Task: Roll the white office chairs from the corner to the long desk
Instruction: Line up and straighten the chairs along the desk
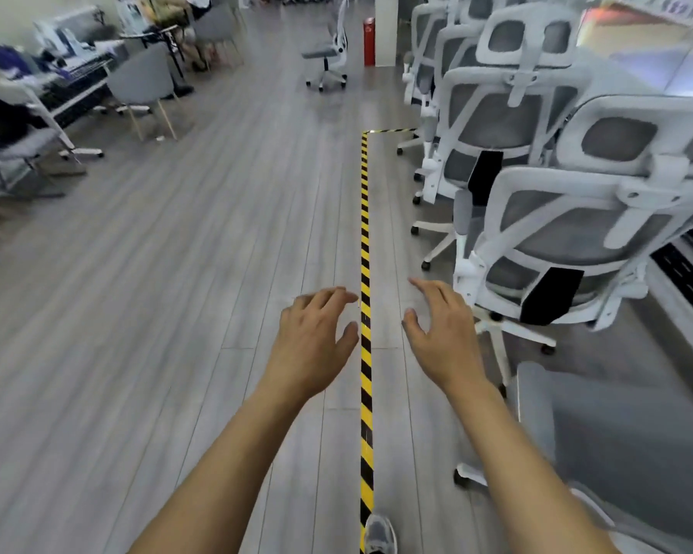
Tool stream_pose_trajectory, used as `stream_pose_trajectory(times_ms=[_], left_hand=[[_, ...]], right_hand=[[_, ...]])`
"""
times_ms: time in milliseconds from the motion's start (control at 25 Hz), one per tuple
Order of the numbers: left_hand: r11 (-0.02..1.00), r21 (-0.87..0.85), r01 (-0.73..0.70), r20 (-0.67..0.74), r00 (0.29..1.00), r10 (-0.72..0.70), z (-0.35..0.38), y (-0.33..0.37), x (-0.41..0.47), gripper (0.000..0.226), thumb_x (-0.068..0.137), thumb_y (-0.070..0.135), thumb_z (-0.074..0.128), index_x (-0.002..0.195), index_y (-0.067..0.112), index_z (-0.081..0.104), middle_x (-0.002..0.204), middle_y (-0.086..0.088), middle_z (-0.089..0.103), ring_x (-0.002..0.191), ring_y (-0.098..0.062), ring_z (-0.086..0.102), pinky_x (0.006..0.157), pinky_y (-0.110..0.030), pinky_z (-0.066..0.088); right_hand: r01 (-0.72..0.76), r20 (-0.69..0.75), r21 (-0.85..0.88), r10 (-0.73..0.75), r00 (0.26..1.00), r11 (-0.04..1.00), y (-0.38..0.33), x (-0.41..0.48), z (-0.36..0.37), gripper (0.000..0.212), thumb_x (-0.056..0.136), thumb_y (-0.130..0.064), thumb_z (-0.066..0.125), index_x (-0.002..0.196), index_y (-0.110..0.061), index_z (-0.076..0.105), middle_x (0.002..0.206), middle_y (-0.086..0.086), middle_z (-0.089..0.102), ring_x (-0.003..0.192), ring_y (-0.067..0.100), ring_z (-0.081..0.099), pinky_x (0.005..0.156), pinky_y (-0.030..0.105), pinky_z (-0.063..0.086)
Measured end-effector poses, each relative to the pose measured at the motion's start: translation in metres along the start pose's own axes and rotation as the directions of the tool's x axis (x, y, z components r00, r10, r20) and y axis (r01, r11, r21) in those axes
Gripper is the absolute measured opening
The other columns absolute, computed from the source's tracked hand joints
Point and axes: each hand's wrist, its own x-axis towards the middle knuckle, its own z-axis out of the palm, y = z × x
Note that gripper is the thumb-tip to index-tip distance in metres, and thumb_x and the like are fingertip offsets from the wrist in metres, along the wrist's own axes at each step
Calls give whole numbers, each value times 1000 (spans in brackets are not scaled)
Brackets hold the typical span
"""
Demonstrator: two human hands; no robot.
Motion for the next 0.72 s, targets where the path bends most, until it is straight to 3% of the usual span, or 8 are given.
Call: stream_pose_trajectory(times_ms=[360,480,720], left_hand=[[1000,-14,28,-64,998,-29,-18,-112,219,37,99,37,48,136,33,48,144,10,47,133,-20,39,107,-39,34],[999,-44,-17,-61,998,14,-15,-157,309,36,99,36,50,135,34,49,145,8,43,133,-21,39,107,-39,34],[995,-61,-78,-20,997,77,-32,-242,487,42,99,39,50,140,34,43,149,8,37,134,-21,37,106,-40,37]], right_hand=[[-4,-6,-58,4,1000,998,-2,214,105,40,97,-25,58,137,-25,56,132,-5,58,120,15,48,104,31,33],[0,-34,-161,-6,999,987,4,298,149,39,95,-28,59,134,-26,58,130,-6,59,120,18,52,106,35,33],[-63,-39,-230,55,998,971,-9,464,230,44,98,-34,57,142,-31,53,140,-7,53,130,13,43,119,43,28]])
